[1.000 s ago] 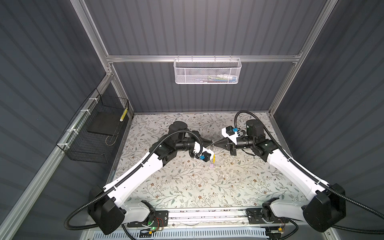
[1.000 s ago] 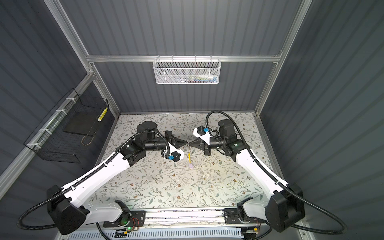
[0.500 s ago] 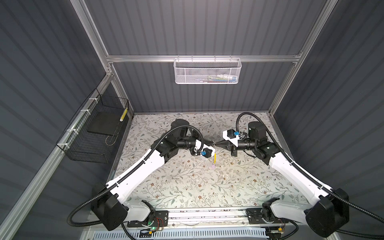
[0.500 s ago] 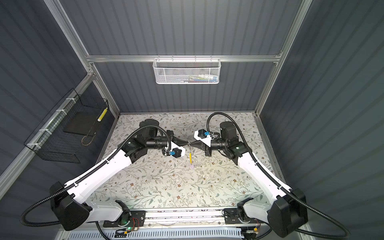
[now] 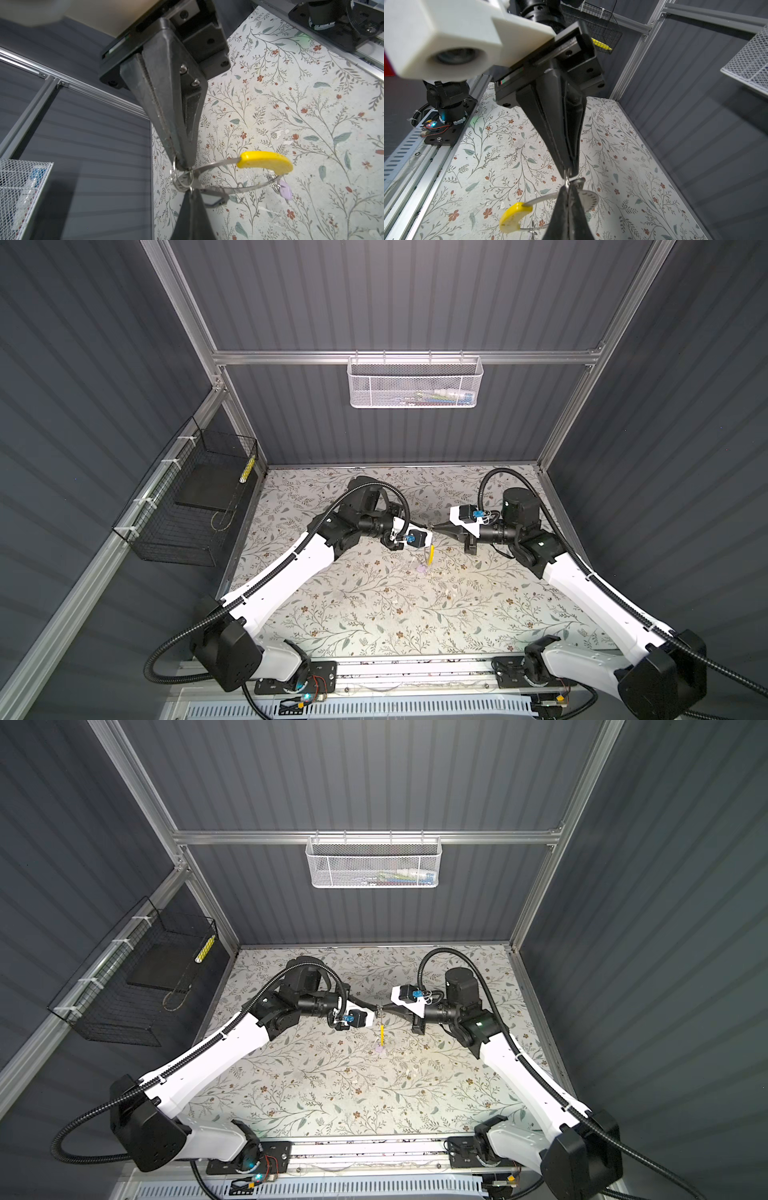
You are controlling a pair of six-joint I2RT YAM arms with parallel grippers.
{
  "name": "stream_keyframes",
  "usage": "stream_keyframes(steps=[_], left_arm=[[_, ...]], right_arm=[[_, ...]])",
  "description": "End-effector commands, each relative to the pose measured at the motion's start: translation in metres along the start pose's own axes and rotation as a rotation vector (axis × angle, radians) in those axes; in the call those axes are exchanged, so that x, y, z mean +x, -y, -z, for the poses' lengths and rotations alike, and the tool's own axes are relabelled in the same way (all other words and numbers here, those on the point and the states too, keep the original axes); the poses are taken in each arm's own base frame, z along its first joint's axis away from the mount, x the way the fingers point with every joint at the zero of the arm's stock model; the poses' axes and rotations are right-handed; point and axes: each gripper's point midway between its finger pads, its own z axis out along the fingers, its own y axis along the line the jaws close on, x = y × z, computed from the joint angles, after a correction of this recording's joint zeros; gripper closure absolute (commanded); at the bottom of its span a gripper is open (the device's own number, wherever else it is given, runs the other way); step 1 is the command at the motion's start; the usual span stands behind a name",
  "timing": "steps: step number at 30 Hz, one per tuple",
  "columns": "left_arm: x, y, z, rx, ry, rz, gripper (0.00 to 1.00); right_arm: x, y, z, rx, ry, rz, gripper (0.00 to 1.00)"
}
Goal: Put the keys on the keyring
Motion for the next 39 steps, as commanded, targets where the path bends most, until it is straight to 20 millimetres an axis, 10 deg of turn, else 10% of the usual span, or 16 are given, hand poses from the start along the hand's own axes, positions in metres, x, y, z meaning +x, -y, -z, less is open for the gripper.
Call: stream_keyframes(steps=[1, 8, 15, 28, 39], left_arm=[[0.003, 0.017, -0.003, 0.074, -0.002, 0.082, 1.00], [-0.001, 0.006, 0.003, 0.040, 0.064, 0.191, 1.00], [0.009, -0.024, 0.029, -0.096, 0.213, 0.381, 0.64], [-0.021, -0.048, 0.041, -0.113, 0.397, 0.452, 0.63], [-0.009, -0.057, 0.028, -0.101, 0.398, 0.537, 0.65]], right_arm=[[-0.020, 0.010, 0.006, 0.047, 0.053, 0.091, 1.00], [-0.020, 0.016, 0.008, 0.086, 0.081, 0.077, 1.00], [-0.022, 0.017, 0.002, 0.048, 0.126, 0.045, 1.00], [-0.026, 0.032, -0.007, 0.060, 0.190, 0.072, 1.00], [-0.029, 0.031, -0.007, 0.053, 0.205, 0.098, 1.00]])
